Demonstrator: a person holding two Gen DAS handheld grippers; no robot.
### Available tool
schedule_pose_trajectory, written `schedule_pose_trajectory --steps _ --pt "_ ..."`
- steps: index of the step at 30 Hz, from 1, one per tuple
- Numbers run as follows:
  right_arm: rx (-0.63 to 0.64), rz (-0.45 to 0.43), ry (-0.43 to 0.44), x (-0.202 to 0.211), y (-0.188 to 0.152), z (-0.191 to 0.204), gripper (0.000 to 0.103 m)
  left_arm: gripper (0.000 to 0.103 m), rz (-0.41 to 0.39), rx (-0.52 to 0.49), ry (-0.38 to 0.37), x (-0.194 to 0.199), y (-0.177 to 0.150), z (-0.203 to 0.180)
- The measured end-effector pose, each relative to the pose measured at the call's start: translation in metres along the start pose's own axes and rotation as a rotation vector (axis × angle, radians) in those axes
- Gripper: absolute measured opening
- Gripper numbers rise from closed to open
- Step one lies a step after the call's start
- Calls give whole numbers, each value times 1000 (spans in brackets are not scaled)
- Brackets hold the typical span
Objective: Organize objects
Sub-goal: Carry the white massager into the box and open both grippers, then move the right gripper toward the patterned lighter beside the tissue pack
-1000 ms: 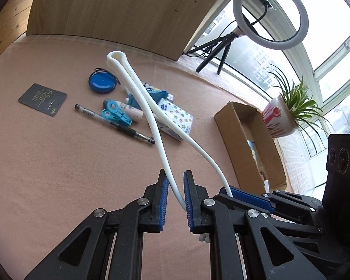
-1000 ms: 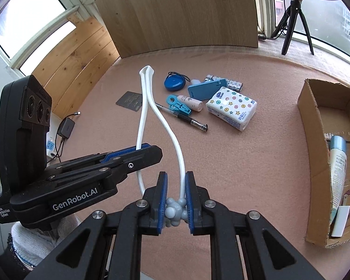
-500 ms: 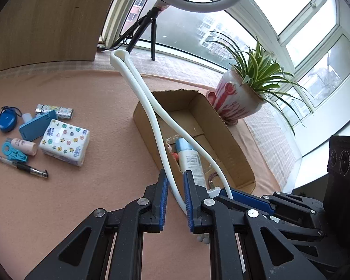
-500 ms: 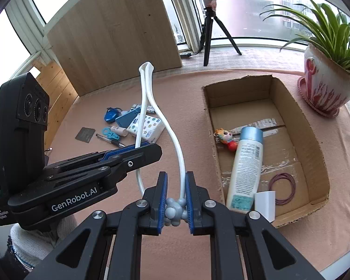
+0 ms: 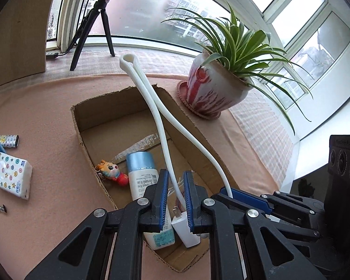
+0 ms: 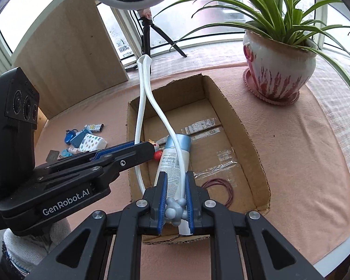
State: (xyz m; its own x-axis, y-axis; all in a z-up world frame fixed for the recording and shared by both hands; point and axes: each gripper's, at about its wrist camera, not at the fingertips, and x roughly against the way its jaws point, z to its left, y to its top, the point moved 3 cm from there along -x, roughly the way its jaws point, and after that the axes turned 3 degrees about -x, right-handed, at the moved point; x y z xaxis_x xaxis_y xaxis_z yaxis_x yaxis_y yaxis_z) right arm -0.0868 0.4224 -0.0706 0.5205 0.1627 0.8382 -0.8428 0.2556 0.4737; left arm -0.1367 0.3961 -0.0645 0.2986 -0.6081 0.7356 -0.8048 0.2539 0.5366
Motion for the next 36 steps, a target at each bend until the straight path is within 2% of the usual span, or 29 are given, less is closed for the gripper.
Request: schedule_pose_trajectory --steps 1,2,3,4,5,6,8,15,26,31,36 --pt "-4 -7 -10 -1 1 -4 14 15 -1 -8 20 -2 2 0" --pt "-1 -19 -28 0 3 -7 14 25 7 -8 55 -4 3 2" --pt "8 -29 -45 0 4 -8 15 49 19 3 88 -5 3 7" --pt "20 -28 -57 -2 5 -9 18 59 16 14 108 -4 3 11" --pt "26 -19 -67 -3 6 -10 30 63 3 16 124 -2 3 15" --pt "22 -21 -70 -3 6 -11 42 63 -1 13 142 1 3 19" --pt "23 -30 -75 -2 6 -10 46 63 -7 21 155 7 2 28" --pt "40 2 -43 -14 9 8 46 63 -21 74 203 36 -5 71" --pt "85 42 25 -35 14 59 46 63 -8 176 320 96 -28 168" --pt "95 71 63 -52 27 86 46 63 15 199 355 117 -29 216" --pt "70 129 138 -79 48 116 46 63 27 230 371 132 -21 266"
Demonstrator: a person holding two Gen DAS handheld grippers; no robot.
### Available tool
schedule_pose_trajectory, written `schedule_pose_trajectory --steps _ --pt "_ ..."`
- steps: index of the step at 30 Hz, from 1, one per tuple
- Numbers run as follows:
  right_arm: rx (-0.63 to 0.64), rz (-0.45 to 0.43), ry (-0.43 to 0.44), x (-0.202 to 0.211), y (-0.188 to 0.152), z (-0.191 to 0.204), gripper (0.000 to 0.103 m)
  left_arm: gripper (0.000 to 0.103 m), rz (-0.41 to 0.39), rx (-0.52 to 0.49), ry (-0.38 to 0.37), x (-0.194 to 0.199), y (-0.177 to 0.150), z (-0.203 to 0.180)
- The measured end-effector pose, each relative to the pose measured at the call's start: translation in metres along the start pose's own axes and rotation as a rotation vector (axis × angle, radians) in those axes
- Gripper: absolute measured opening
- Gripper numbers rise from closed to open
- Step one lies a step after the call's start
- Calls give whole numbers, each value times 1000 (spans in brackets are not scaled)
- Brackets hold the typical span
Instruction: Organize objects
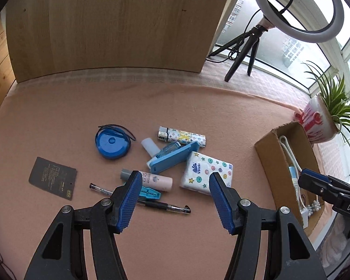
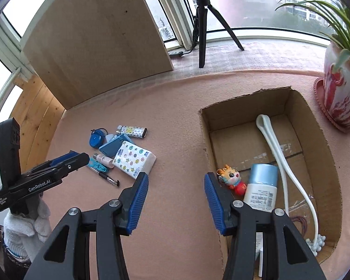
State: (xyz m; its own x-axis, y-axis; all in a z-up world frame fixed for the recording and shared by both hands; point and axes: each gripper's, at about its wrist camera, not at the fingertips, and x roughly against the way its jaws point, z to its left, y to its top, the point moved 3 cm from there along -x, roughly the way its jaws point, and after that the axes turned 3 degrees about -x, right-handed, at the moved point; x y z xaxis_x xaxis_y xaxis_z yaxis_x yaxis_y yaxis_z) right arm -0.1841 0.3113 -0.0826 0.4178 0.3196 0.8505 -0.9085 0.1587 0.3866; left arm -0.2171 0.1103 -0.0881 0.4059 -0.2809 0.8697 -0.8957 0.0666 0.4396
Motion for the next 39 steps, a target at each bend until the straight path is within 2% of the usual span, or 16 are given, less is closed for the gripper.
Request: schedule_pose_trajectory --steps 2,8,11,17,20,25,27,28,31,34,39 --pt "-4 32 29 -14 11 11 46 63 15 21 -1 -6 10 19" --pt "-6 97 39 -63 46 43 46 63 61 104 -41 -33 39 71" --pt "-19 125 40 -88 62 54 46 63 81 129 -17 -51 50 93" --pt "-39 188 11 -142 88 72 46 62 111 167 -10 -85 63 117" --pt "-54 213 -27 -165 94 76 40 60 121 183 -22 -96 66 123" --pt "-90 247 -66 -194 99 76 33 52 125 159 -11 -105 66 119" --pt "-74 236 -84 -196 100 80 32 41 133 148 -26 -106 65 114" --pt "-64 238 -88 -196 99 83 32 39 137 140 -35 -106 64 110" --pt "-31 278 -65 -198 92 92 23 38 146 98 -49 -105 57 95" --pt "6 288 -56 -194 81 97 22 34 164 90 -102 -104 47 81" --pt "38 303 -19 -181 55 94 21 30 172 55 -131 -97 23 61"
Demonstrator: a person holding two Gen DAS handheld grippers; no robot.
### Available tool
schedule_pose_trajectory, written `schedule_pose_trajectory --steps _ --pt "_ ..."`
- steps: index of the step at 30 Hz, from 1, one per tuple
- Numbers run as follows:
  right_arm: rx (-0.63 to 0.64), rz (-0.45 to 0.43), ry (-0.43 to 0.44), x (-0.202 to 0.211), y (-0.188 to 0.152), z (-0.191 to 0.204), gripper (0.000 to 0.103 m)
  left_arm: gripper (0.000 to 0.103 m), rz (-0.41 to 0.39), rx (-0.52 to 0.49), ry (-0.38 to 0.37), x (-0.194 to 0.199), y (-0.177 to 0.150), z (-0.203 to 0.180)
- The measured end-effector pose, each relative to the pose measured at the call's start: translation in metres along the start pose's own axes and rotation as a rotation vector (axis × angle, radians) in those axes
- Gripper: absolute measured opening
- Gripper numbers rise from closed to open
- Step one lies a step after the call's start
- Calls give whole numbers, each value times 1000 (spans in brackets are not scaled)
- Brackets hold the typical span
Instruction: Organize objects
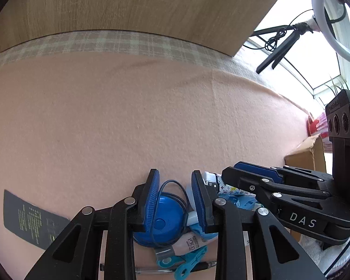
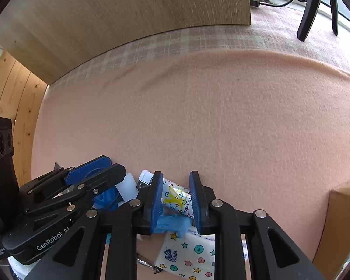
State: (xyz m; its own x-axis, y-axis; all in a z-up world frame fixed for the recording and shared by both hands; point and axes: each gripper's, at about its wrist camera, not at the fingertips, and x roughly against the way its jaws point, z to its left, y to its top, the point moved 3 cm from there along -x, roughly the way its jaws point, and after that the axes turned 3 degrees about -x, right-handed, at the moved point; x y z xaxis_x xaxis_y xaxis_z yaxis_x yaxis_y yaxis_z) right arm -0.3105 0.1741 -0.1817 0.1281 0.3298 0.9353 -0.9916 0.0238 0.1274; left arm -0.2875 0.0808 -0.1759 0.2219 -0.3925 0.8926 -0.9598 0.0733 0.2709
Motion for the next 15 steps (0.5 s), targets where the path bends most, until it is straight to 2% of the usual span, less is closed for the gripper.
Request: schedule_pose_trajectory --steps 4,9,15 --pt "36 -9 12 8 -28 -5 21 29 22 -33 -33 5 -30 -12" --pt "88 -19 54 16 -74 -6 21 29 39 -122 -1 14 -75 -30" --pt "190 -54 13 23 -126 -3 21 29 16 -147 20 24 -116 -37"
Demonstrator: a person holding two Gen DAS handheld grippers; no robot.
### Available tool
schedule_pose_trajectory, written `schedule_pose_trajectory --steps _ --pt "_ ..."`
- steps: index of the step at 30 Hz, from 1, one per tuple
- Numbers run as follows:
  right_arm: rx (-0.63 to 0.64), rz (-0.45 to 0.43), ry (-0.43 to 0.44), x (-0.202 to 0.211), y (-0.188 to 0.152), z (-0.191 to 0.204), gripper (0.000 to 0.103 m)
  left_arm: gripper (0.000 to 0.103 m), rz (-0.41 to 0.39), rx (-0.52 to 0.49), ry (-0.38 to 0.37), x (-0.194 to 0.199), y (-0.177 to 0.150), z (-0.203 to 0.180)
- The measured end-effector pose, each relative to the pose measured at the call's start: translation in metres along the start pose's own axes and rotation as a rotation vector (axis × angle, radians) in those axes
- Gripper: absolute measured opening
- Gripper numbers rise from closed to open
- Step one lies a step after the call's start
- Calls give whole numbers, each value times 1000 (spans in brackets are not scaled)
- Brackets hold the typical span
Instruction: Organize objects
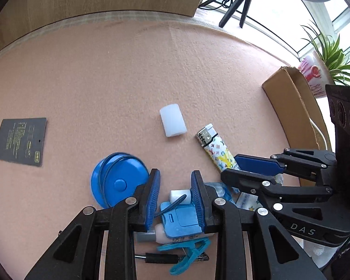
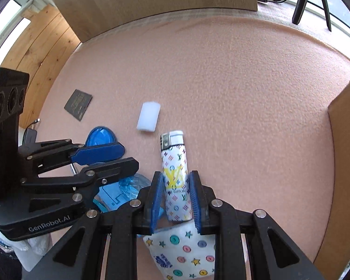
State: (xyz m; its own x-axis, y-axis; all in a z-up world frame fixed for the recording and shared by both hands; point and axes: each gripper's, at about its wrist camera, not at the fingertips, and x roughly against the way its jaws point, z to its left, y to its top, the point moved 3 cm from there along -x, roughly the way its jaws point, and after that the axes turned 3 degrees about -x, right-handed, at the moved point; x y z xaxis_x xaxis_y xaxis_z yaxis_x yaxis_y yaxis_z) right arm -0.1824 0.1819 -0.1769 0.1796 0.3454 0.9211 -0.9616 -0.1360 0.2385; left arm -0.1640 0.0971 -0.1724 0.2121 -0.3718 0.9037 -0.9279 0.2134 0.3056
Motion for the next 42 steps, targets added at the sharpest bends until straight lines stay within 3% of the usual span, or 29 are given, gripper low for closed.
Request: schedule_pose_trajectory --steps 9,15,22,29,36,42 --pt "27 -54 -87 18 -44 -15 21 29 -27 42 13 20 -39 14" --pt "20 -73 -206 33 -60 -22 21 29 -61 106 35 41 -55 37" --pt "21 -139 -81 64 -61 7 25 29 -127 134 19 75 -68 53" --pt "65 -35 83 39 -61 54 24 29 -113 139 6 76 -89 50" --pt "107 45 127 9 -57 81 20 29 -93 143 -17 63 -102 42" --pt "147 41 94 -1 -43 91 19 29 -86 158 -17 55 -104 41"
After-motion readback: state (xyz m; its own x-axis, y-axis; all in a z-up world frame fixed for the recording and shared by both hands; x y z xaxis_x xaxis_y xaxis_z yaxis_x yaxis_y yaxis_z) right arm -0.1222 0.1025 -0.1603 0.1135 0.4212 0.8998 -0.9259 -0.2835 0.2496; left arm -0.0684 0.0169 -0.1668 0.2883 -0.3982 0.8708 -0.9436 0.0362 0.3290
